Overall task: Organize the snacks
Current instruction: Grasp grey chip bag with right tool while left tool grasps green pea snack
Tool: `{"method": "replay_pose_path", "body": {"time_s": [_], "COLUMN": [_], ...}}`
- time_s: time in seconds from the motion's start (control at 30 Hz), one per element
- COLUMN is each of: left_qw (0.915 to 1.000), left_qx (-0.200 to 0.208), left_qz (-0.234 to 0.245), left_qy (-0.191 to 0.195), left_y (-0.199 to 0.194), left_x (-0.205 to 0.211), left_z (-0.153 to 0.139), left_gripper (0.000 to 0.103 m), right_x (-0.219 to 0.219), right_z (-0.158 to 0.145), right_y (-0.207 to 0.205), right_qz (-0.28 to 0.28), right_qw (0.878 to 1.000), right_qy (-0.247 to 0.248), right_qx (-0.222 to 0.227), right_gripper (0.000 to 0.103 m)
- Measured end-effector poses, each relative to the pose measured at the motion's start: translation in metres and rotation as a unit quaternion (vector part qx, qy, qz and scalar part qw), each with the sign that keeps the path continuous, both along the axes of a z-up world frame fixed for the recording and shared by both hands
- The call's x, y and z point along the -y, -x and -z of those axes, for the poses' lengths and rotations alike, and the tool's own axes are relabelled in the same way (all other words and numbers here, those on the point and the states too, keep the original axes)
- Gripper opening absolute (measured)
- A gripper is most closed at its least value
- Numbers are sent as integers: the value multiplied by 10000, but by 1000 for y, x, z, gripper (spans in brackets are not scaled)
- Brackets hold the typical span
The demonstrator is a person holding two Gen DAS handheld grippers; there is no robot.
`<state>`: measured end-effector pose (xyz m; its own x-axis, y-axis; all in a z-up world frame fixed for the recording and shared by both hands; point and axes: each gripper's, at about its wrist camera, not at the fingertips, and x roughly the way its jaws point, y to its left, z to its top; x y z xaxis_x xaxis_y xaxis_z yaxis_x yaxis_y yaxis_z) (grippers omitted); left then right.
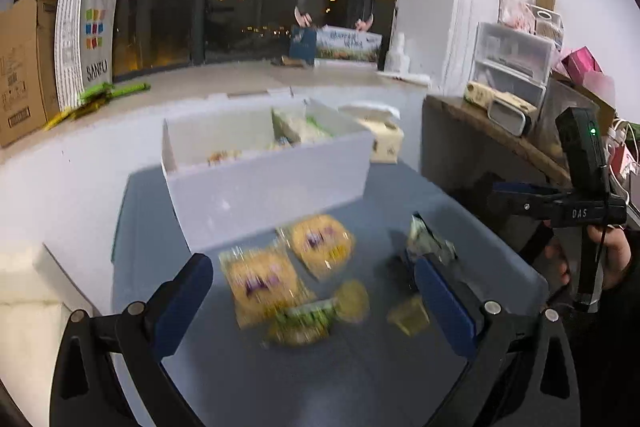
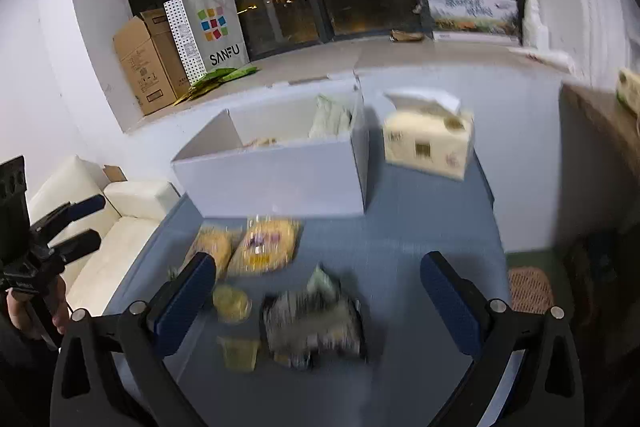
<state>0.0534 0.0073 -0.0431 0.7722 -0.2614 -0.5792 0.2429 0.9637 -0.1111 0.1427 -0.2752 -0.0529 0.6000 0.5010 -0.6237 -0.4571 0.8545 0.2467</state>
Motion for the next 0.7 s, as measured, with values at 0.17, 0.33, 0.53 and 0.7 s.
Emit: {"method": "replay_pose_path", "body": {"time_s": [0.17, 0.33, 0.53, 0.7], "left_qw": [9995, 9992, 9988, 9980], "left_qx": [-237, -248, -390, -573], "left_qz": [-126, -211, -209, -159], "left_qy": [135, 222, 221, 212], "left_y": [9, 17, 22, 21], "left_x": [-5, -12, -13, -8], "left_z": [14, 16, 24, 36], "left_gripper": [103, 103, 103, 103], "right_x": [1, -25, -45, -55], "right_z": [28, 42, 63, 85], "right_y": [13, 13, -7, -23], "right_qz": [-95, -347, -376, -421], "right_qw": [9986, 9968, 9930, 9881], "right_qy": [-218, 347, 852, 1083], "right_qx": [-467, -624, -733, -1008], "right_gripper": [103, 103, 103, 103]}}
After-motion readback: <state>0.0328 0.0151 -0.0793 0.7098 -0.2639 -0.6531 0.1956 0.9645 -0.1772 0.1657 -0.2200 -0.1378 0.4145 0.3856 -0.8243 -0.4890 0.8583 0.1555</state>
